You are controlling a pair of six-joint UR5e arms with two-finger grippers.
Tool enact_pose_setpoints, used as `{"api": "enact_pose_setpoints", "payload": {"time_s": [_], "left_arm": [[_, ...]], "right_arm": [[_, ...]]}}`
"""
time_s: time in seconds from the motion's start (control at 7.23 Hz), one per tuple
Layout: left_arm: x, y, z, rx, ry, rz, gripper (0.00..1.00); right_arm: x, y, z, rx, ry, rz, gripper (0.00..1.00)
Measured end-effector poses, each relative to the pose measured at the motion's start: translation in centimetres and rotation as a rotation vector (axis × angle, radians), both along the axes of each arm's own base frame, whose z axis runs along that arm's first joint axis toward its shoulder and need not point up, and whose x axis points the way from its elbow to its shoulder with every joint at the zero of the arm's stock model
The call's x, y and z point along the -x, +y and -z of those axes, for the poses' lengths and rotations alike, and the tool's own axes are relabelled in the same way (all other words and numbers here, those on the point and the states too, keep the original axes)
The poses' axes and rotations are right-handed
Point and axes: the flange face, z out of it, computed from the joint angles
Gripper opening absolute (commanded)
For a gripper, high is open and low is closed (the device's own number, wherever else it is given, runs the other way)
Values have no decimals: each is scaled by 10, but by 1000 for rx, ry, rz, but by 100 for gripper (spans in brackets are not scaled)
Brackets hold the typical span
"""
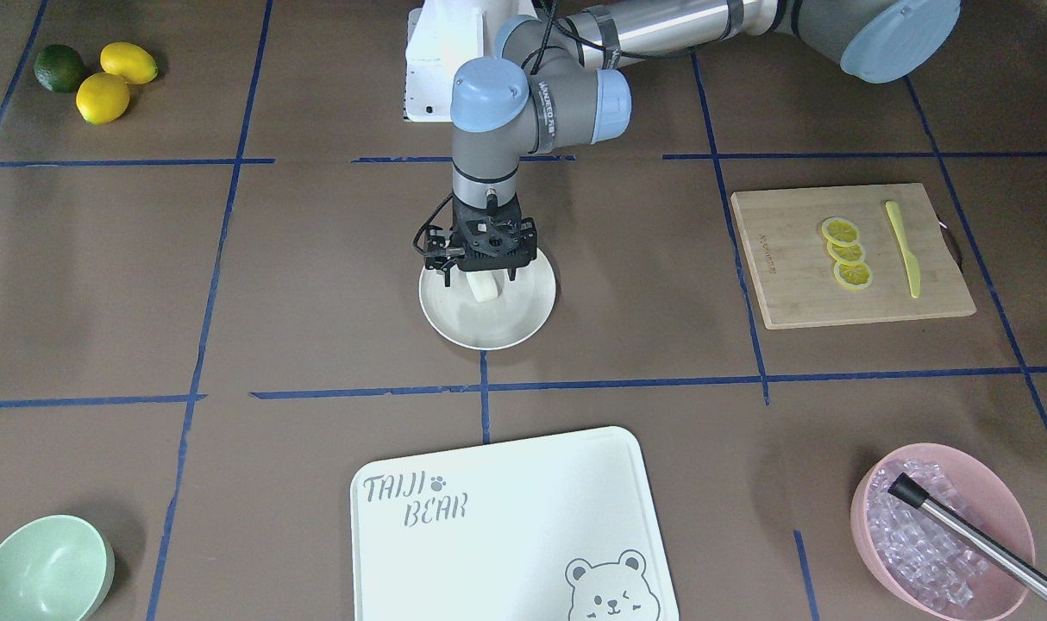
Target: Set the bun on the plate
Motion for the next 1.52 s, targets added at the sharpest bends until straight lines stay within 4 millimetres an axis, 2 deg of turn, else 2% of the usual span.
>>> {"api": "enact_pose_setpoints", "payload": {"time_s": [0.14, 0.28, 0.42, 0.69, 0.97, 1.11, 1.25, 1.38, 1.52], "left_arm": [[51, 8, -9, -59, -34, -49, 98], [108, 15, -33, -118, -61, -102, 98], [165, 11, -66, -148, -83, -166, 98], [306, -13, -157, -166, -117, -301, 98], [466, -32, -267, -193, -130, -401, 98], [534, -41, -331, -185, -105, -424, 99], [586, -45, -393, -144, -57, -412, 99], [617, -43, -438, -89, -22, -382, 99], [631, -40, -459, -40, -3, -356, 99]], "right_arm": [[0, 0, 0, 0, -1, 0, 100], [0, 0, -1, 1, -2, 0, 100], [0, 0, -4, 5, -1, 2, 100], [0, 1, -11, 14, -2, 6, 100], [-1, 4, -16, 24, -3, 7, 100], [-1, 5, -19, 29, -4, 7, 100], [-4, 6, -21, 31, -4, 5, 100], [-10, 8, -24, 29, -4, 2, 100], [-17, 12, -28, 30, -5, -1, 100]]}}
